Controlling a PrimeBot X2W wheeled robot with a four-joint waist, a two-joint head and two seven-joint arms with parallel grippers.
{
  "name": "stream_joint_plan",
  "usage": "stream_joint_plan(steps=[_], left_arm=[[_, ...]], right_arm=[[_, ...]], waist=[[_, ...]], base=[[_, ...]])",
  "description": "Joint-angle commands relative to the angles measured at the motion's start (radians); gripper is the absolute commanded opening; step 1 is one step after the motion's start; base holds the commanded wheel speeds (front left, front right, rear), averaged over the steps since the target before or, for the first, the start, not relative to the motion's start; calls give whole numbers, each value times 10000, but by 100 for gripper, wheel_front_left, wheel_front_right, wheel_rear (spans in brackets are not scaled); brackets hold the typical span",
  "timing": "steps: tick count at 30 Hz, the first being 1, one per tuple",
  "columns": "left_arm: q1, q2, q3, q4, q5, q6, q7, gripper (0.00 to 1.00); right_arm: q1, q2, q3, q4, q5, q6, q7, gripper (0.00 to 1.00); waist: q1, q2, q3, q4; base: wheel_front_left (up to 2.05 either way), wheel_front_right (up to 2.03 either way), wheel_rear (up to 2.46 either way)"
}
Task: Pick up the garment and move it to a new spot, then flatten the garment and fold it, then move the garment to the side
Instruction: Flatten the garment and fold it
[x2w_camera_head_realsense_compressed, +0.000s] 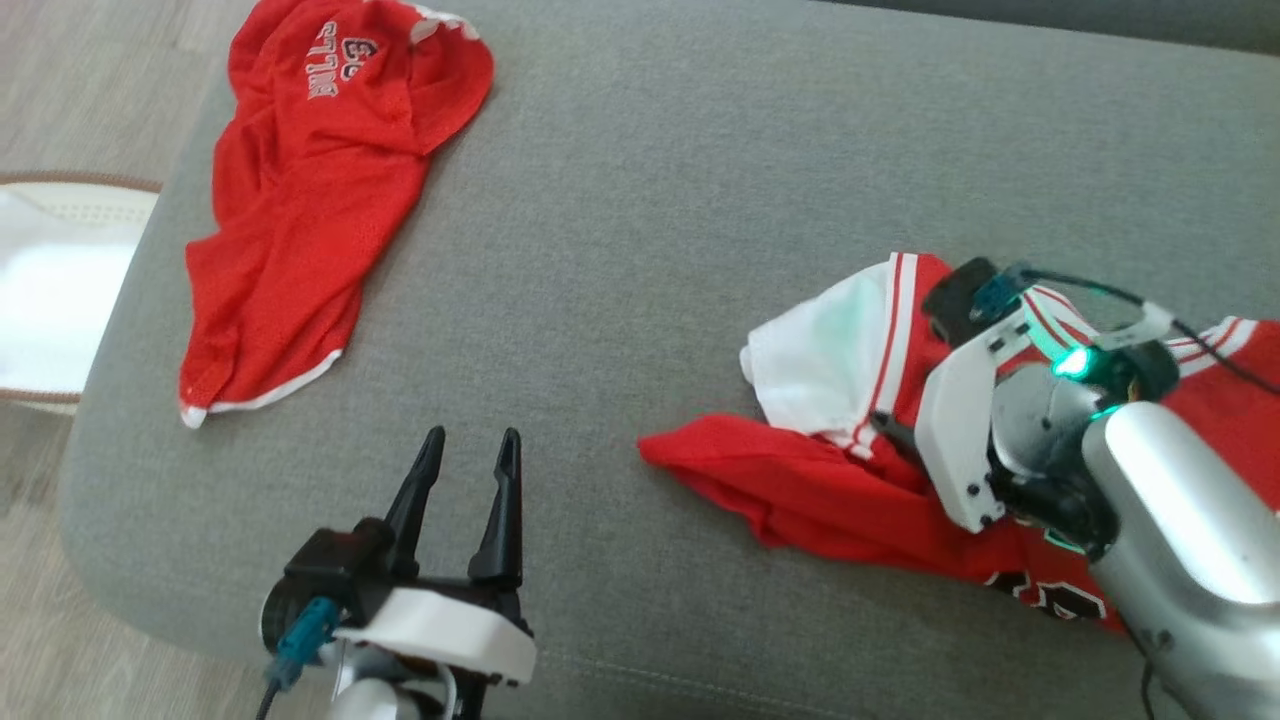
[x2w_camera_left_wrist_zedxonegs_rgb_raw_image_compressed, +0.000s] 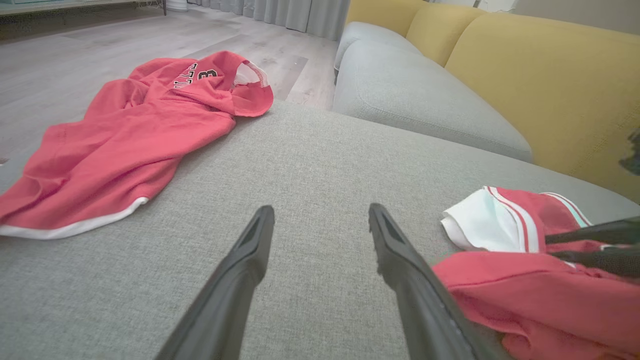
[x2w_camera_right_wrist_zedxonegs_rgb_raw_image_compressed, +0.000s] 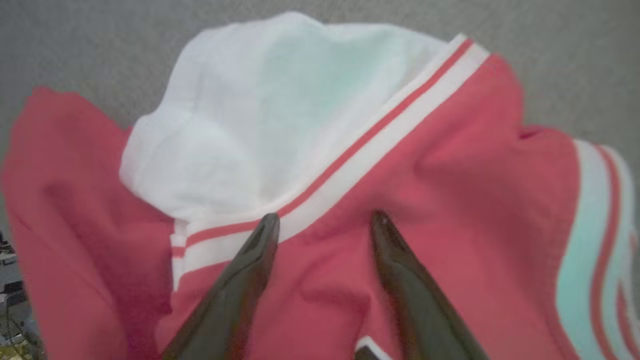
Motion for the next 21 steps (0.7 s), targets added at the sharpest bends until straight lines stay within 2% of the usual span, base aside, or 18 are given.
stream_joint_plan(steps=[1,8,10,14,21], left_arm=[[-424,-30,167,-387,-78,81,-124,100],[-443,-30,240,-405,-116,170,-124,100],[-417,-30,300,-382,-85,170,-124,100],[-391,-30,441,-357,5,128,-124,100],[-278,-30,522,-327,82,65,-124,100]], right_arm=[[-338,-118,158,-160,233,-7,131,0],[-476,207,-416,-266,700,-7,-454,0],[-533,520,-895,-498,919,-7,-859,0],[-621,1136,-1677,-1271,1347,-7,-1291,0],[-603,1954,-2376,-3056,1758,-7,-1246,0]], waist=[[-1,0,102,108],[-1,0,93,27],[-1,0,25,-57],[-1,0,-155,-274],[-1,0,-579,-586]], base=[[0,0,0],[0,0,0],[0,0,0],[0,0,0],[0,0,0]])
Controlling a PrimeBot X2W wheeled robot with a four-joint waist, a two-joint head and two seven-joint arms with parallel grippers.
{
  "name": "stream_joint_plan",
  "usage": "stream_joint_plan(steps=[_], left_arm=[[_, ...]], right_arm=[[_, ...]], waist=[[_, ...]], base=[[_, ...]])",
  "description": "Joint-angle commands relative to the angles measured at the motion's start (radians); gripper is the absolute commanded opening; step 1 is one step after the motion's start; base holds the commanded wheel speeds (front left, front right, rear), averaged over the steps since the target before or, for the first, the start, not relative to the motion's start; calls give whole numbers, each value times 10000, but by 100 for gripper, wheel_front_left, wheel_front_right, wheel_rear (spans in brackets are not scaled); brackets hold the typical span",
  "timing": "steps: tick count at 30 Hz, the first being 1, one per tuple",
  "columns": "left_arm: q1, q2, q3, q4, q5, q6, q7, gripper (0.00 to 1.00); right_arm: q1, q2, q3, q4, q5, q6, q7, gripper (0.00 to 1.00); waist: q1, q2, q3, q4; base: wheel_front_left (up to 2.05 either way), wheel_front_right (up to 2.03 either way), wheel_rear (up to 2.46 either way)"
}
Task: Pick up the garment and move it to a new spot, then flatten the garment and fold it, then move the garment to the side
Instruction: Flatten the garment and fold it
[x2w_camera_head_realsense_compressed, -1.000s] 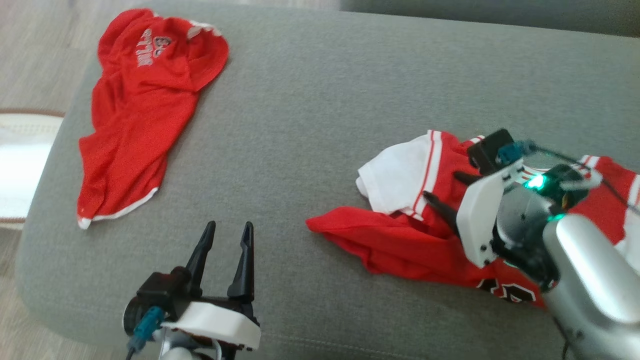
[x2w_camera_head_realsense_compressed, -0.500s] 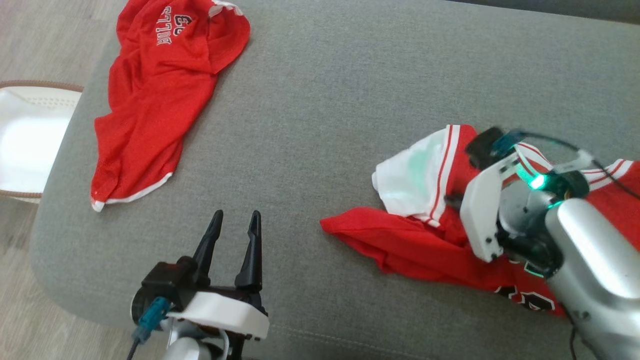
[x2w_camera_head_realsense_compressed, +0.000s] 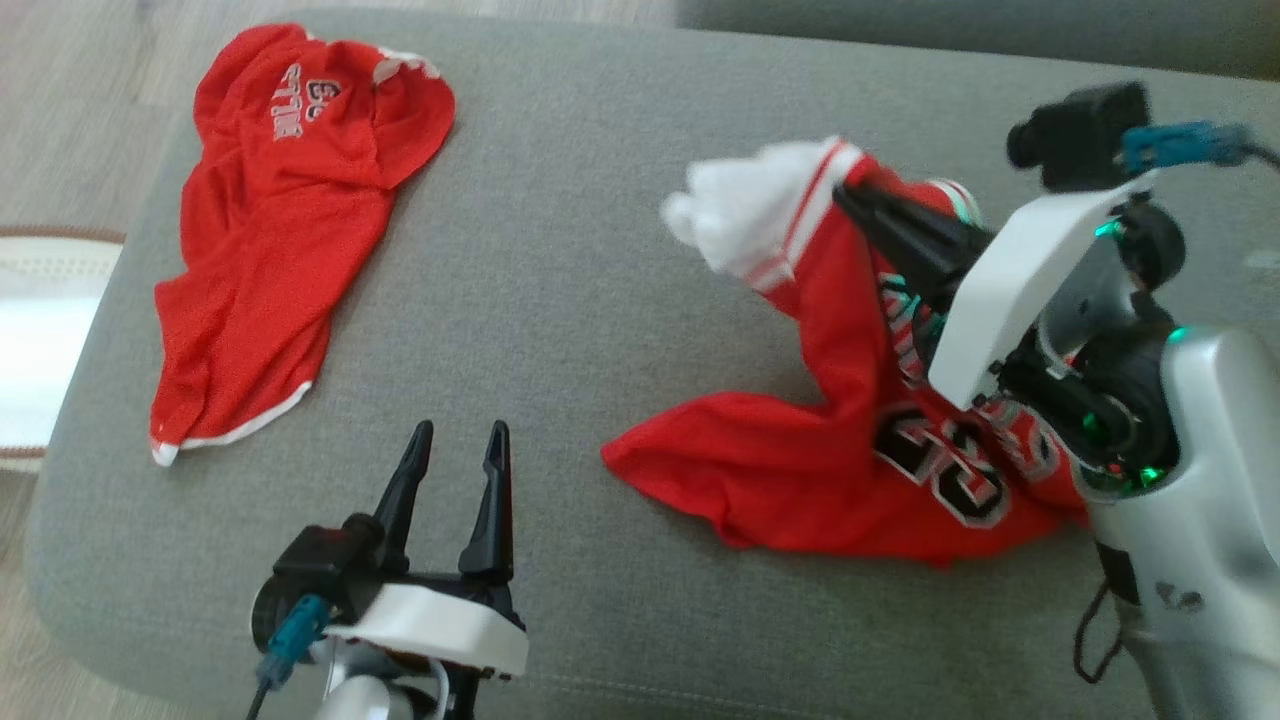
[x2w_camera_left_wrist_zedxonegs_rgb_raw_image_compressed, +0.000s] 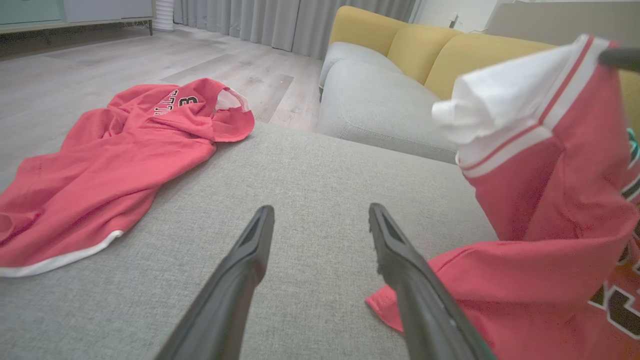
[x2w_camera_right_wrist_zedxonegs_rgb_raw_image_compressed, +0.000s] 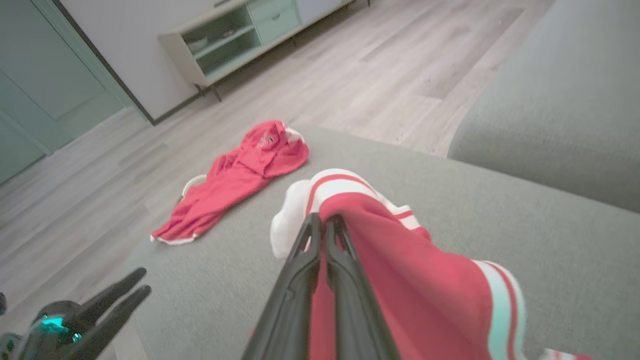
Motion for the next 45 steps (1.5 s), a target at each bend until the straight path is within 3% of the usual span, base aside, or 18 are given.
stream_joint_plan(steps=[1,10,28,38,45], left_arm=[[-170,-30,401,-257,71,-34,-124,100],[265,-30,560,-232,133,-70,-124,100],[661,-30,835,-274,317,-241,-124,100],[348,-30,490,-249,125,-210,-124,100],[-12,-30,89,-261,-116,-128,-124,100]], right_arm=[[-334,232,-39,-687,68,-7,31,0],[-118,952,-1039,-3000,-536,-7,-174,0],[884,1618,-1750,-5626,-557,-7,-256,0],[697,1646,-1803,-4959,-710,-7,-567,0],[-277,1648,-2137,-3103,-1107,-7,-1207,0]], waist=[[0,0,-147,-106],[0,0,-866,-429],[0,0,-1456,-1189],[0,0,-1064,-776],[0,0,-545,-70]], base=[[0,0,0],[0,0,0],[0,0,0],[0,0,0],[0,0,0]])
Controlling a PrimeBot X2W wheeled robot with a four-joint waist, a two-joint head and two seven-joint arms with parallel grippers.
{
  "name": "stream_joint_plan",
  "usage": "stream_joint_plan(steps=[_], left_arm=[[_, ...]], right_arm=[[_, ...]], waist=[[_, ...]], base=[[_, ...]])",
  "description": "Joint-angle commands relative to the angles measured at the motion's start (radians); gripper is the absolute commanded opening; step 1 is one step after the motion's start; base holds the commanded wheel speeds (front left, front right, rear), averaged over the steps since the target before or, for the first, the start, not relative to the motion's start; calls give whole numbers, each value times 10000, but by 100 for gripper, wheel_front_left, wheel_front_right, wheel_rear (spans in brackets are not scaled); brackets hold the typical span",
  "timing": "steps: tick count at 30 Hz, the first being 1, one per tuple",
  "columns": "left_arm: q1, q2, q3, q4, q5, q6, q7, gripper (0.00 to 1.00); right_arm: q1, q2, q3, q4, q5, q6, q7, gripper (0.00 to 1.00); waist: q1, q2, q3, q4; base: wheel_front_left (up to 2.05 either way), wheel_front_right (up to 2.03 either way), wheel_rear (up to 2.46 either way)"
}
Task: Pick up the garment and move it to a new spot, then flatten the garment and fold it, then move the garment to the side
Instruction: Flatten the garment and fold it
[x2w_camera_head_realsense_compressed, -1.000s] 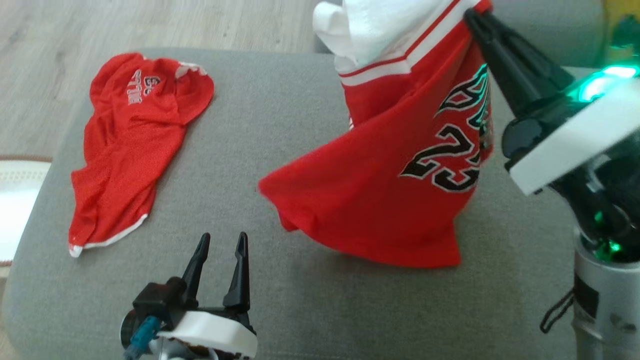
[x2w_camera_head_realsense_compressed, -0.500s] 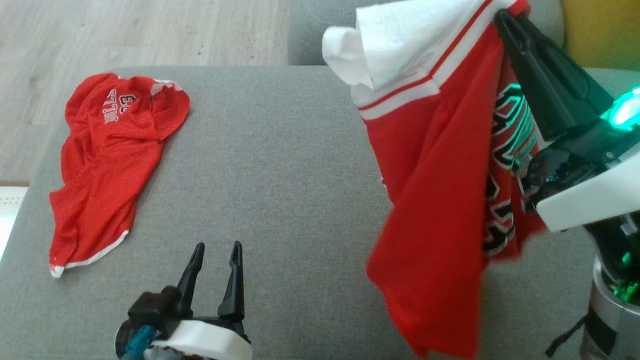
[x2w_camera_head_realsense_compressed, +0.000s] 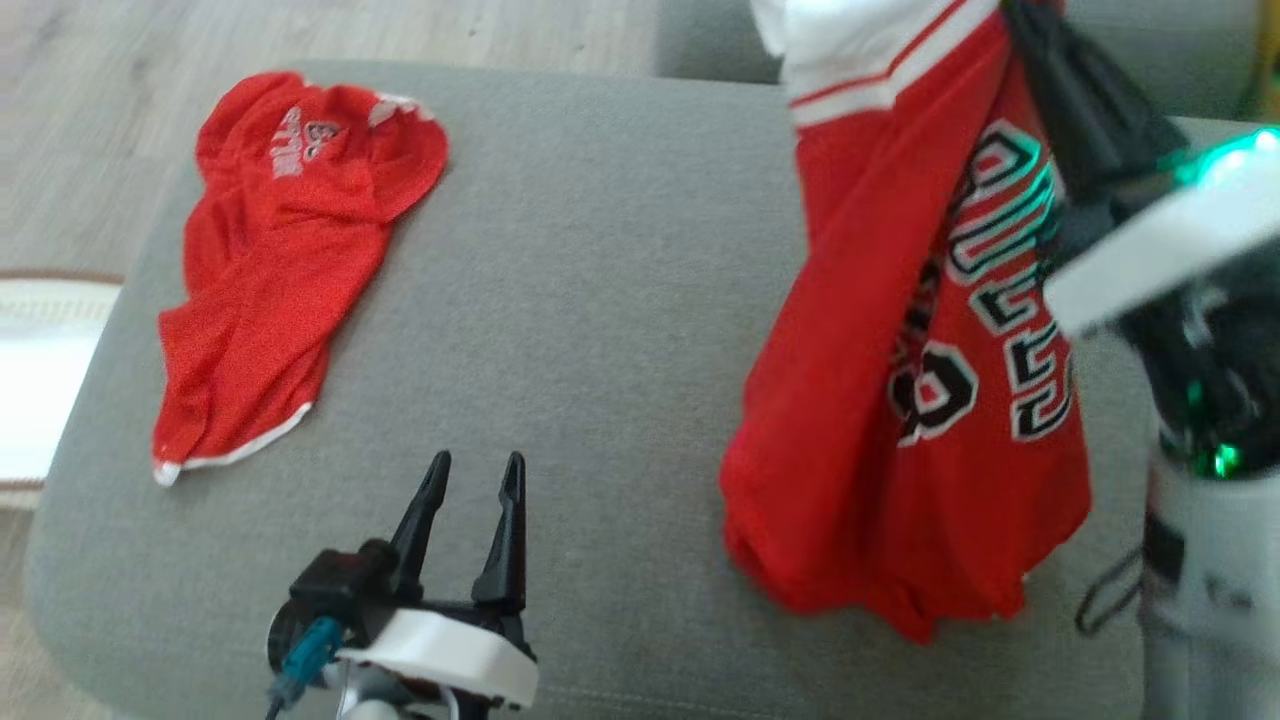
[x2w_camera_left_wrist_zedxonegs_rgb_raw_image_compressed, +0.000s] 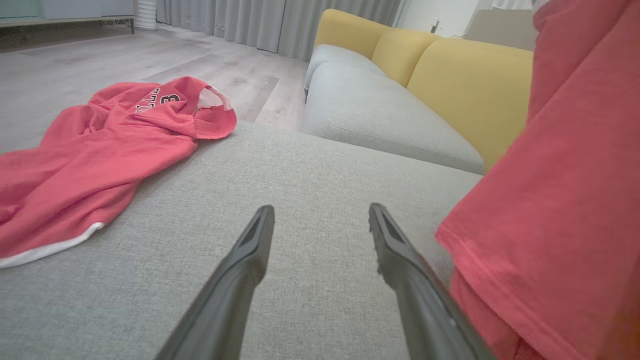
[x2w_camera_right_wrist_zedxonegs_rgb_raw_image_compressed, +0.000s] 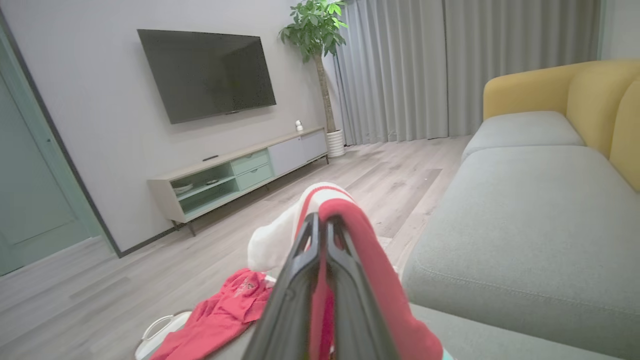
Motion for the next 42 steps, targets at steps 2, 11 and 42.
stream_joint_plan(steps=[2,11,42], left_arm=[[-616,-34,108,-329,-147,32,-124,100],[-1219,-34,-880,-409,-618,165,-124,100],[-722,-34,137,-283,123,127,-124,100]], right_arm=[[-1243,184,-61,676,-550,-7,-528,0],[-3759,156,-1629,5561,-3469,-7,-2112,0],[-335,-1034,-1268,6063,-3419,-7,-6278,100]], waist=[[0,0,348,469],[0,0,1097,1678],[0,0,419,-526]], base=[[0,0,0],[0,0,0],[0,0,0]])
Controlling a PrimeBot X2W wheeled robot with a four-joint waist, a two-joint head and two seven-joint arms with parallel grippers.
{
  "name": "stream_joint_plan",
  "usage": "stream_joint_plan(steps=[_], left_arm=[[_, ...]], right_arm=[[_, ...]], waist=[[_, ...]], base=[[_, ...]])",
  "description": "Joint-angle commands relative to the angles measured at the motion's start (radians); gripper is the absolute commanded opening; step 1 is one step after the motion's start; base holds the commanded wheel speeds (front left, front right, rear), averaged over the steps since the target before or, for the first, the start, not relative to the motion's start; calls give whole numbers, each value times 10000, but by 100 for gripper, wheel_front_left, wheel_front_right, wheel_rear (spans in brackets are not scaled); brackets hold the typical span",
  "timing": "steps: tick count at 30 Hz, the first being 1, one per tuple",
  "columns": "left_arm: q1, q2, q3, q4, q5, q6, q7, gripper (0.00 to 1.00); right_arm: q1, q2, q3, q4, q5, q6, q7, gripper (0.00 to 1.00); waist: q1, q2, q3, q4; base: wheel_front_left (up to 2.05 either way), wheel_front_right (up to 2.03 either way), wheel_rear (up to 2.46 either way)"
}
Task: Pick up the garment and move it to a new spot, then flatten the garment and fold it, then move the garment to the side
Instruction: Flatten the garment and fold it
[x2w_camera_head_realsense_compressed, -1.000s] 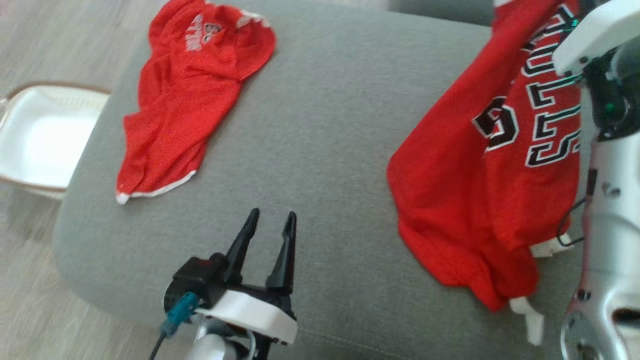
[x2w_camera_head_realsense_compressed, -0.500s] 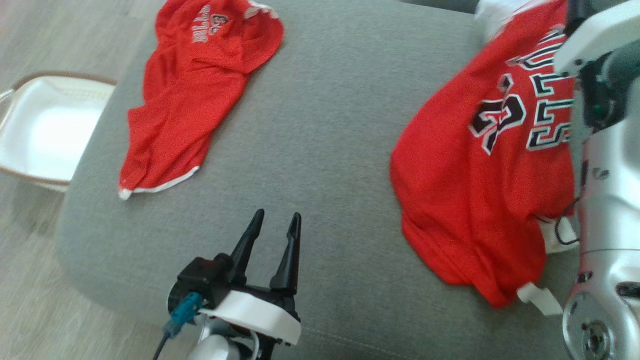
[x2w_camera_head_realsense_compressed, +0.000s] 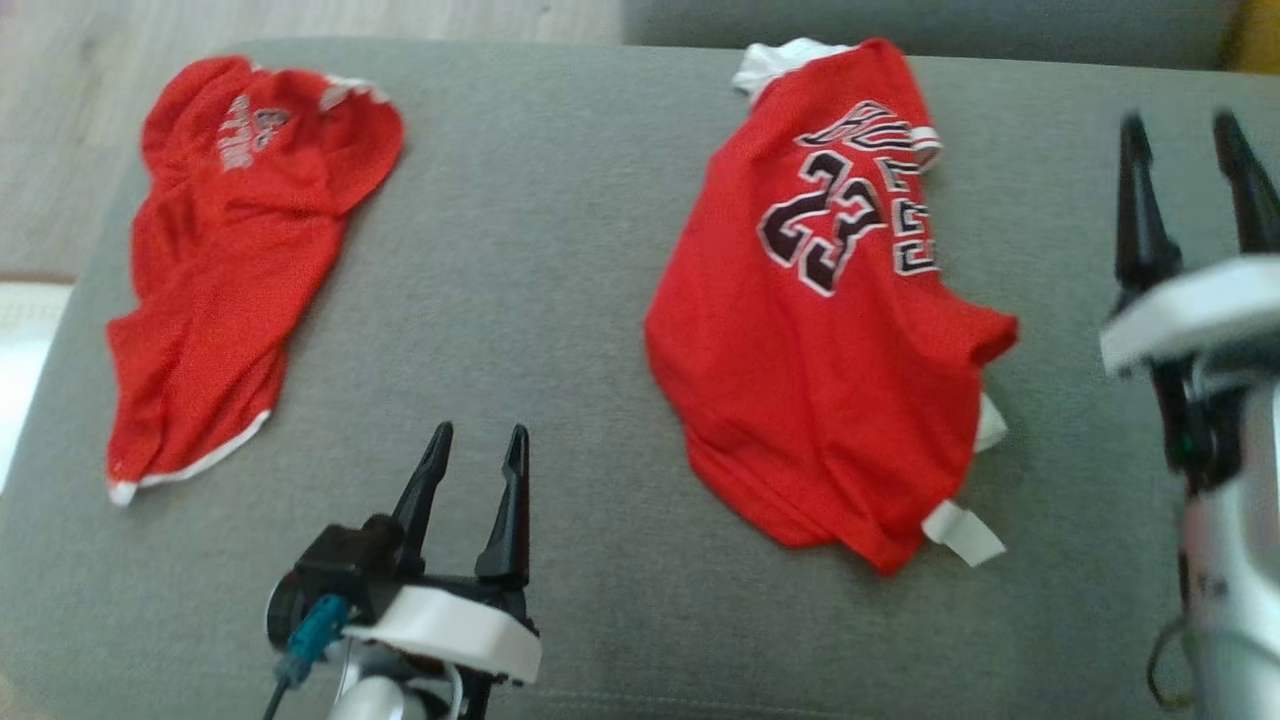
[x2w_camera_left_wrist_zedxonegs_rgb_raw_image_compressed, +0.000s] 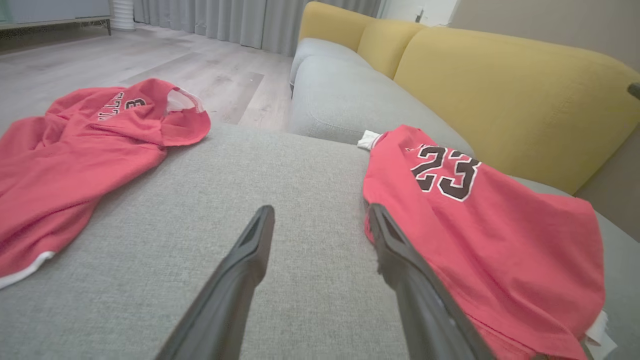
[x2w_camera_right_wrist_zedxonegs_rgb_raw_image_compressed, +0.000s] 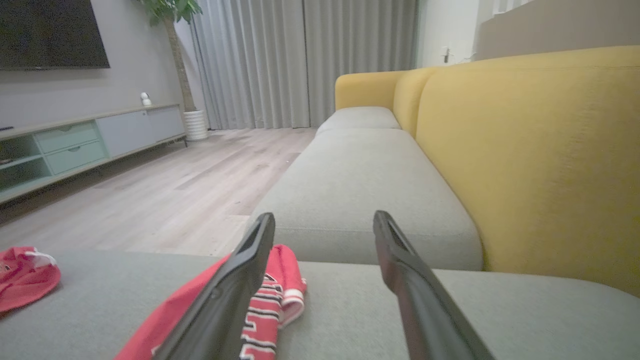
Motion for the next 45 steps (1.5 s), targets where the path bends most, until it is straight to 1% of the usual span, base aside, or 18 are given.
stream_joint_plan(steps=[1,6,11,17,20,25,26,27,28,30,32,33,35,40,45], left_arm=[[-107,-26,385,-311,90,-41,-124,100],[-30,-26,573,-309,221,-153,-124,100],[-79,-26,606,-293,261,-216,-124,100],[-321,-26,416,-293,230,-214,-124,100],[-448,-26,281,-300,136,-181,-124,100],[-490,-26,213,-325,52,-103,-124,100],[-484,-26,208,-322,44,-90,-124,100],[-476,-26,206,-318,34,-76,-124,100],[-469,-26,204,-321,22,-56,-124,100],[-459,-26,214,-341,1,-19,-124,100],[-444,-26,239,-360,-11,11,-124,100],[-444,-26,239,-360,-11,11,-124,100],[-417,-26,280,-367,-16,31,-124,100],[-357,-26,322,-373,-16,6,-124,100],[-357,-26,290,-348,-15,-55,-124,100]], right_arm=[[11,-64,137,-493,23,-7,-111,100],[1559,-121,-27,-1140,-1,-7,-116,100],[2468,-237,861,-1158,421,-7,690,100],[2510,-496,2081,-956,1037,-7,2217,100],[2416,-582,2296,-727,1036,-7,2776,100],[2197,-496,2417,-207,952,-7,3490,100],[2160,-486,2459,-85,927,-7,3712,73],[2129,-488,2471,23,895,-7,3919,25],[2100,-469,2446,77,914,-7,4038,0],[2041,-432,2271,50,965,-7,4151,0],[1956,-411,1796,-129,957,-7,4046,0],[1956,-411,1796,-129,957,-7,4046,0],[1914,-447,1318,-398,939,-7,4002,0],[2032,-981,97,-1192,847,-7,4293,0],[2430,-1587,-1035,-1500,502,-7,5040,0]], waist=[[0,0,-135,-278],[0,0,-112,-680],[0,0,8,-840],[0,0,259,-709],[0,0,359,-543],[0,0,453,-366],[0,0,455,-343],[0,0,450,-321],[0,0,447,-304],[0,0,436,-299],[0,0,418,-331],[0,0,418,-331],[0,0,364,-406],[0,0,267,-575],[0,0,265,-644]], base=[[0,0,0],[0,0,0],[0,0,0],[0,0,0],[0,0,0],[0,0,0],[0,0,0],[0,0,0],[0,0,0],[0,0,0],[0,0,0],[0,0,0],[0,0,0],[0,0,0],[0,0,0]])
